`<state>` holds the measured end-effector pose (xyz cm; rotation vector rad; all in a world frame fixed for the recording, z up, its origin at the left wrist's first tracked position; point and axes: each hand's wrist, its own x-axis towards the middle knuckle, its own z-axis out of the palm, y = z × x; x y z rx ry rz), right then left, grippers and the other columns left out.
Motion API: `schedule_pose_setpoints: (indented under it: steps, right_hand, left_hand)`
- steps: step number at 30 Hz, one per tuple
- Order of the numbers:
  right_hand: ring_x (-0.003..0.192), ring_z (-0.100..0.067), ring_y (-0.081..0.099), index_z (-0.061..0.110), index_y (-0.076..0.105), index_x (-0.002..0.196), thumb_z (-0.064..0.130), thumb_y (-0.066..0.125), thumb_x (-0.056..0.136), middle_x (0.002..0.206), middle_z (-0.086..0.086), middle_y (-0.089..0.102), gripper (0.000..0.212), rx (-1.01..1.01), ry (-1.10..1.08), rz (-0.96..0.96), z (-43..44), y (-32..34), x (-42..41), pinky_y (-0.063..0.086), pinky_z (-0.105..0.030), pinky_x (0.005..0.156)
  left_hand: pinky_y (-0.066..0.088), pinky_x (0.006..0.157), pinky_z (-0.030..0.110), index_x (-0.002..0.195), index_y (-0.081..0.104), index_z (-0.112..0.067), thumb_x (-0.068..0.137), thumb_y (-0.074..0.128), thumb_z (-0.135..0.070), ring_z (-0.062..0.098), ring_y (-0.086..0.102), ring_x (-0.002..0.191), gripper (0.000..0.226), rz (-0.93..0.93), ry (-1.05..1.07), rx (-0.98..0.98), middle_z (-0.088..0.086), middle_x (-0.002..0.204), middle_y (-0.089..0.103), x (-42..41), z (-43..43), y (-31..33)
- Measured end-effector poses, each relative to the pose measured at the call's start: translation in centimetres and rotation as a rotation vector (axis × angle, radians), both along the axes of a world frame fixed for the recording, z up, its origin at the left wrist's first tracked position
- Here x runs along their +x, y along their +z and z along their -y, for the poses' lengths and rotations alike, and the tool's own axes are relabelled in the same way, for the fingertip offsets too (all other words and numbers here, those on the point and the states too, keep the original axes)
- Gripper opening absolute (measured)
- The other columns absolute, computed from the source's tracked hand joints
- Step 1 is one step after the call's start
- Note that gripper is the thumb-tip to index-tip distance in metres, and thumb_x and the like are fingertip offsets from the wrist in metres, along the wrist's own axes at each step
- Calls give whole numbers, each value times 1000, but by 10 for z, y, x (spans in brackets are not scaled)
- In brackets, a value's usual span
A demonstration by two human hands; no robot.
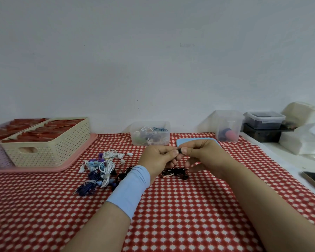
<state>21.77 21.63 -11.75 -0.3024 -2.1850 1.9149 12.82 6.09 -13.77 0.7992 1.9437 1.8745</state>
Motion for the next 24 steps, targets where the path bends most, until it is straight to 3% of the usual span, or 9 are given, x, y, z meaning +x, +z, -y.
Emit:
schedule_pose_setpoints:
  steps: [4, 8, 13, 19, 24]
  right_hand:
    - [60, -21, 68, 9, 76, 98, 12, 74, 89, 84, -16, 75, 10, 146, -97, -120, 2, 1, 1, 59, -33, 53]
    - [59, -20, 70, 10, 79, 93, 9, 70, 92, 73, -6, 76, 9, 336, -108, -188, 8, 2, -1, 63, -36, 58]
    - [74, -17, 75, 14, 81, 96, 7, 72, 90, 83, -1, 78, 12, 423, -77, -204, 6, 4, 0, 64, -36, 64]
    - [62, -15, 72, 17, 81, 87, 10, 77, 87, 71, 5, 76, 8, 540, -119, -213, 5, 5, 2, 62, -29, 60]
    - [59, -15, 68, 11, 79, 84, 11, 75, 88, 69, 0, 75, 6, 406, -145, -229, 5, 4, 0, 61, -34, 57]
  left_hand:
    - [52, 65, 23, 91, 78, -11, 94, 62, -7, 12, 61, 66, 16, 67, 0, 29, 4, 78, 74, 2, -1, 1]
    - [53, 65, 24, 84, 78, -9, 94, 63, -8, 12, 61, 65, 19, 167, 29, 61, 6, 77, 73, 4, -1, 3]
    - [53, 59, 20, 86, 76, -4, 94, 63, -7, 12, 61, 63, 16, 264, 30, 109, 6, 75, 72, 6, -1, 6]
    - [55, 65, 23, 92, 76, -5, 93, 64, -5, 13, 64, 65, 12, 90, 54, 32, 7, 77, 74, 8, -1, 4]
    - [54, 63, 20, 99, 77, -7, 92, 64, -3, 10, 66, 63, 15, -102, 103, 50, 2, 74, 74, 8, -3, 5]
